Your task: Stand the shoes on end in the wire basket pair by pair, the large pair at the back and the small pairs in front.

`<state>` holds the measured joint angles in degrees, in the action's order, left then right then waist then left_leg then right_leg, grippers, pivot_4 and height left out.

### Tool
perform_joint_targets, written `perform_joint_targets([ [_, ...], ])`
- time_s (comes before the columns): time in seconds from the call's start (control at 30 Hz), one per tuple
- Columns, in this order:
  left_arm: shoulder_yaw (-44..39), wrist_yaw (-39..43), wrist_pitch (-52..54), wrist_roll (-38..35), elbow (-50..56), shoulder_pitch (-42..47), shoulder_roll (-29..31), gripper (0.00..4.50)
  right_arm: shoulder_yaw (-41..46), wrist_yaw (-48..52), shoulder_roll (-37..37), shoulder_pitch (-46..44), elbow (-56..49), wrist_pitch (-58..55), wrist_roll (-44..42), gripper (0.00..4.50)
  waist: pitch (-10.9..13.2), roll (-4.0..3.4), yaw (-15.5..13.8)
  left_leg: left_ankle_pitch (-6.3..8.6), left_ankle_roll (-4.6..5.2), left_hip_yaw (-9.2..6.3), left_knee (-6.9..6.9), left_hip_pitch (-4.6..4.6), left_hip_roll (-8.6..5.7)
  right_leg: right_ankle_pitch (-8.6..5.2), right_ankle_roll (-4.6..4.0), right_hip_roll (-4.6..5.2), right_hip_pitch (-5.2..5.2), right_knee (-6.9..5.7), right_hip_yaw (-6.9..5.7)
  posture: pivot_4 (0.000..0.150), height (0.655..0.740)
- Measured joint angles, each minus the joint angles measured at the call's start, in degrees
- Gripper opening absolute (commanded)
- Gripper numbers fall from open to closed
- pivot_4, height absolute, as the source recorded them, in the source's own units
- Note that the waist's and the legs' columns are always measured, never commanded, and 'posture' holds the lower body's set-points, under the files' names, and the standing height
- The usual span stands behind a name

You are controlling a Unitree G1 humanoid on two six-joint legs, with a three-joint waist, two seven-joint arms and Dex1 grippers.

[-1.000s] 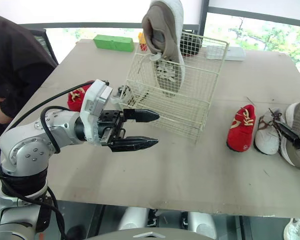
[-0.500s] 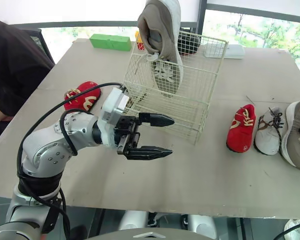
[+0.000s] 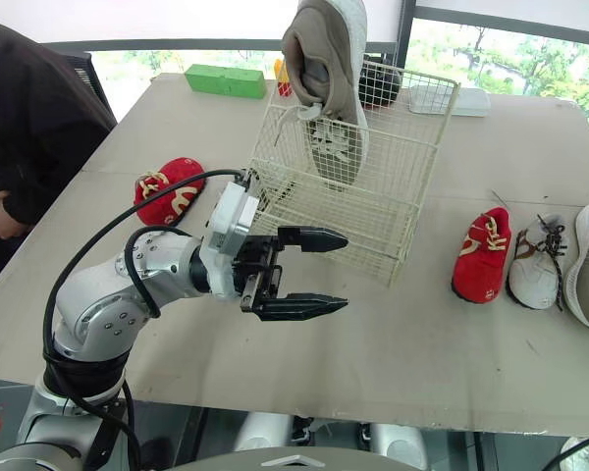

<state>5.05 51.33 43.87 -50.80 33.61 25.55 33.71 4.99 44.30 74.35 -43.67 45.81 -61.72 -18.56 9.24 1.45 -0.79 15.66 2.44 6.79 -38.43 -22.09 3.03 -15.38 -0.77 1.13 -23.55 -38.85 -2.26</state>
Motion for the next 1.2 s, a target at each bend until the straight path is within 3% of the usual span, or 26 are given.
perform_joint_targets([
  [0.17,0.06,0.09,-1.0,0.2,-0.17,-0.01,-0.27,4.48,0.43,-1.74,-0.45,2.8,2.22,2.15,2.9,4.5,-0.03,-0.09,0.47,-0.01,-0.02,0.09,0.0,0.04,0.02,0.0,0.0,-0.01,-0.02,-0.02,0.07,0.15,0.74],
  [0.33,1.03,1.52,-2.45,1.6,-1.19,1.22,-0.59,4.48,-2.53,-3.65,-7.44,0.26,9.72,7.38,8.07,4.5,-0.05,-0.11,1.64,-0.06,-0.09,0.16,-0.01,0.18,0.01,0.01,0.03,-0.06,0.04,-0.1,0.17,0.15,0.74],
  [0.43,1.71,2.34,-3.25,2.54,-1.72,1.59,-0.53,4.5,-3.47,-1.46,-9.0,-1.69,13.13,9.14,9.8,3.62,-0.07,-0.12,1.73,-0.1,-0.17,0.15,0.03,0.21,0.07,0.01,0.01,-0.15,0.04,-0.09,0.2,0.15,0.74],
  [0.57,1.73,3.39,-4.04,3.43,-2.39,1.33,0.03,4.5,-3.21,0.88,-9.83,-3.3,15.48,9.52,11.36,1.56,-0.11,-0.03,1.73,-0.11,-0.2,0.16,0.03,0.2,0.12,0.01,0.01,-0.17,0.04,-0.06,0.21,0.15,0.74],
  [0.67,1.59,3.52,-4.17,3.34,-2.37,1.25,0.46,4.5,-1.98,0.88,-9.46,-3.33,16.22,9.83,11.7,0.27,-0.11,-0.03,1.8,-0.11,-0.2,0.17,0.03,0.23,0.13,0.01,0.0,-0.18,0.04,-0.09,0.21,0.15,0.74],
  [0.7,1.47,3.49,-4.17,3.28,-2.35,1.27,0.54,4.5,-1.4,0.9,-9.3,-3.15,16.29,9.85,11.63,0.01,-0.11,-0.03,1.86,-0.11,-0.2,0.16,0.06,0.24,0.13,0.01,0.0,-0.18,0.04,-0.09,0.21,0.15,0.74],
  [0.87,0.24,3.38,-3.55,1.55,-1.43,1.79,0.91,4.5,7.43,1.14,-8.61,1.74,14.78,10.88,7.94,0.01,-0.1,-0.03,1.66,-0.13,-0.22,0.17,0.09,0.21,0.13,0.01,0.0,-0.18,0.03,-0.07,0.21,0.15,0.74],
  [1.0,0.95,3.4,-3.19,1.58,-1.71,3.49,0.32,4.5,24.21,-1.76,-11.07,9.52,1.59,11.78,-0.53,0.01,0.01,-0.78,1.69,-0.12,-0.21,0.32,0.08,0.24,0.04,0.0,0.1,-0.14,0.0,-0.1,0.46,0.15,0.74],
  [1.07,1.24,3.13,-2.96,1.46,-2.05,3.3,-0.21,4.5,34.41,-6.31,-16.52,11.52,-14.65,8.47,-5.59,0.01,0.0,-0.95,2.04,-0.19,-0.32,0.25,0.15,0.26,0.07,-0.08,0.24,-0.28,-0.05,-0.19,0.65,0.15,0.74],
  [1.13,1.44,2.13,-2.79,1.26,-2.83,3.08,-1.42,4.5,39.3,-9.33,-22.02,9.93,-28.73,6.38,-12.03,0.01,0.02,-0.98,2.34,-0.32,-0.55,-0.17,0.18,0.27,0.06,-0.09,0.26,-0.54,-0.04,-0.23,0.82,0.15,0.74],
  [1.2,0.24,-0.72,-3.68,2.33,-2.68,0.28,-2.77,4.5,41.4,-17.14,-31.14,2.36,-42.11,4.39,-18.15,0.01,0.06,-1.02,3.24,-0.41,-0.72,-0.34,0.35,0.32,0.07,-0.06,0.2,-0.71,-0.07,-0.3,1.06,0.15,0.74],
])
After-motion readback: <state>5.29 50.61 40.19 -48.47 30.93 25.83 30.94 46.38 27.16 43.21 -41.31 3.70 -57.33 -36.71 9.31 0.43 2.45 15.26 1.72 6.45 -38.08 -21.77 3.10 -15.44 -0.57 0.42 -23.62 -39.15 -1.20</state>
